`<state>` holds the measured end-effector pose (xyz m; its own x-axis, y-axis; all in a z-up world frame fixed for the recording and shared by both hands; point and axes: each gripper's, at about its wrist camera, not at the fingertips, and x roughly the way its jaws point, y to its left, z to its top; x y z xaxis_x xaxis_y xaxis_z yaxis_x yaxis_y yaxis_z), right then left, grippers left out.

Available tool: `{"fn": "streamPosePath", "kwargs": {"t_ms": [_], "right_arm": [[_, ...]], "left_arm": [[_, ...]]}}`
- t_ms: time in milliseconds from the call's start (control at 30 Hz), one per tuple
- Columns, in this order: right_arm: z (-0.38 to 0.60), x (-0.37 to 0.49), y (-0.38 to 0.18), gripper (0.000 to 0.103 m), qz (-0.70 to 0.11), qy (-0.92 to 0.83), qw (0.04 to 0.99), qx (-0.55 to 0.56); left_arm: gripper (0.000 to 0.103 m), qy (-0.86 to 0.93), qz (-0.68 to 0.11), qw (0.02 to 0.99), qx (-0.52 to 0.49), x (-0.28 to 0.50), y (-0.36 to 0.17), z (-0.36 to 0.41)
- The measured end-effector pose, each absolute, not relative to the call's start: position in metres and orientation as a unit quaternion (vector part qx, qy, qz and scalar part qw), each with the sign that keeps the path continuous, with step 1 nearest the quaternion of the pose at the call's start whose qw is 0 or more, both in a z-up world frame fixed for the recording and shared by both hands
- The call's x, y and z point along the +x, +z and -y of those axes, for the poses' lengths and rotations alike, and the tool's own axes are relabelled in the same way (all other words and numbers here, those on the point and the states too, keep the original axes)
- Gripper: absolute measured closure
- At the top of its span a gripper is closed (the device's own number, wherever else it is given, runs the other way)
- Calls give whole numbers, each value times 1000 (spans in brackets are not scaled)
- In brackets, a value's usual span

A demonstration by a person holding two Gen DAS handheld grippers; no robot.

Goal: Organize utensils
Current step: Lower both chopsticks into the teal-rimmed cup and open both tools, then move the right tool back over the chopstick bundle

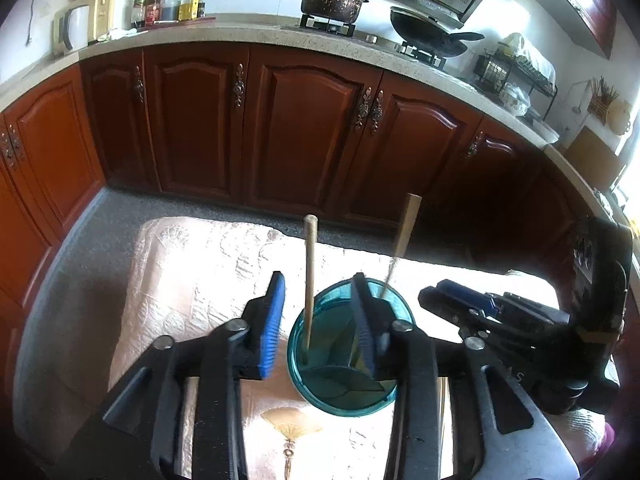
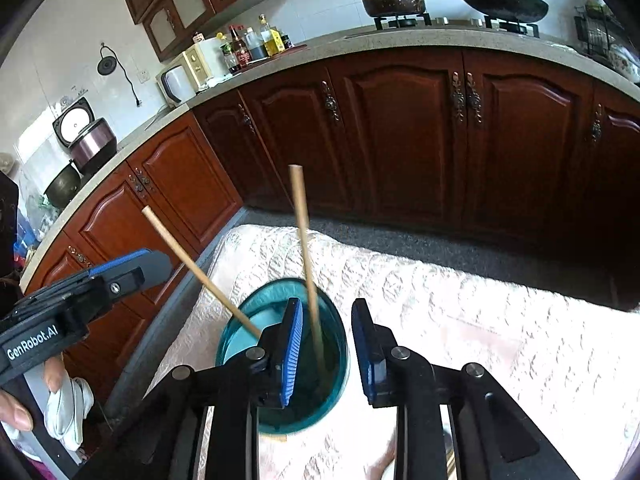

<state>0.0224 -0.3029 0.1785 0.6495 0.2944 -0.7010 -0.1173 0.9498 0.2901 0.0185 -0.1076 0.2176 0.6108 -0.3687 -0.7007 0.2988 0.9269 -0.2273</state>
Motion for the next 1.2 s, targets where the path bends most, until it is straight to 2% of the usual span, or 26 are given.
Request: {"fn": "streamPosePath", "kwargs": {"t_ms": [133,367,700,967,1200], "right_arm": [[316,-4,178,69,-400,98,903,124],[347,-56,146,69,-429,42,892,140],[391,-86,51,69,-515,-39,840,168],[391,-78,27,71,-519,-29,834,186],[458,-129,28,72,-509,-137,827,197]], "left_arm": [[56,-188,-382,904,-35,1,225,109],[50,-202,-362,910,-19,-31,230,122],[50,-235,-371,898,-17,-67,221,138],[50,-244,-396,885,-2,-78,201,151],[50,-252,-408,877,3,-81,190,161]]}}
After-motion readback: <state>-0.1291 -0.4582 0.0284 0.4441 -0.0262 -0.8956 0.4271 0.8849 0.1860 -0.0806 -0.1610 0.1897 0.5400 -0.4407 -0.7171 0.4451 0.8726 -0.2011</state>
